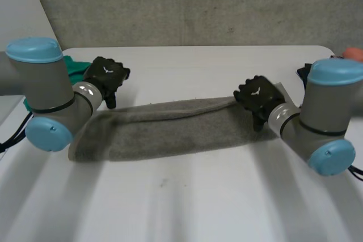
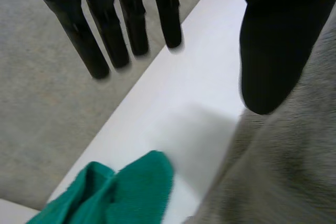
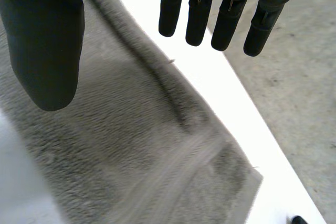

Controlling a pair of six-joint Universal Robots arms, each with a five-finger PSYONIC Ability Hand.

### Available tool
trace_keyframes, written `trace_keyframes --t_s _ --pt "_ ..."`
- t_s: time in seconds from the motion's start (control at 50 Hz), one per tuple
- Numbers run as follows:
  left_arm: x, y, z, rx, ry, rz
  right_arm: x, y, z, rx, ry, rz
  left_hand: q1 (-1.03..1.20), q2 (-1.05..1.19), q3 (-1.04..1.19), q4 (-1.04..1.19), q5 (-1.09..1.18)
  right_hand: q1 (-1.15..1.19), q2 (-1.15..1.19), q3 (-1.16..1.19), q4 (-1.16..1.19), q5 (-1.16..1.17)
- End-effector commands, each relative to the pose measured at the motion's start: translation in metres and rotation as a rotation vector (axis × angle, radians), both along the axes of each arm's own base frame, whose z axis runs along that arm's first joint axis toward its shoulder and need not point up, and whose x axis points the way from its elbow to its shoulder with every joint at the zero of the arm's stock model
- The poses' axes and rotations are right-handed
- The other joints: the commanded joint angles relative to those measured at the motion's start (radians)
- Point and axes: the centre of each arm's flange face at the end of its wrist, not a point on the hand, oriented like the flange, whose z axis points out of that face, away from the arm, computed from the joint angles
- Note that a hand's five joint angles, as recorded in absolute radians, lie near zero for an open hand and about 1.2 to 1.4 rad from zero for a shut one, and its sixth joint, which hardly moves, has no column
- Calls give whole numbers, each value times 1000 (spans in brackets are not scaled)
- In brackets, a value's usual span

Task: Fold the laundry.

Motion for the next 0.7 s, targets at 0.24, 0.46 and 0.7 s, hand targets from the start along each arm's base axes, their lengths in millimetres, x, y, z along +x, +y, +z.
trace_keyframes --t_s 0.24,0.46,0.7 --pt "-9 2 -29 169 138 -136 21 -54 -19 189 -272 -15 -239 -266 -285 -275 -274 -266 -253 -257 -244 -244" --pt "-27 -33 -68 124 145 -152 48 -86 -37 16 -351 1 -239 -266 -285 -275 -274 -266 -253 -257 -244 -244" --pt "-36 -97 -48 -337 189 39 61 -128 -28 -366 -478 -52 -239 -266 -285 -275 -274 -266 -253 -257 -244 -244"
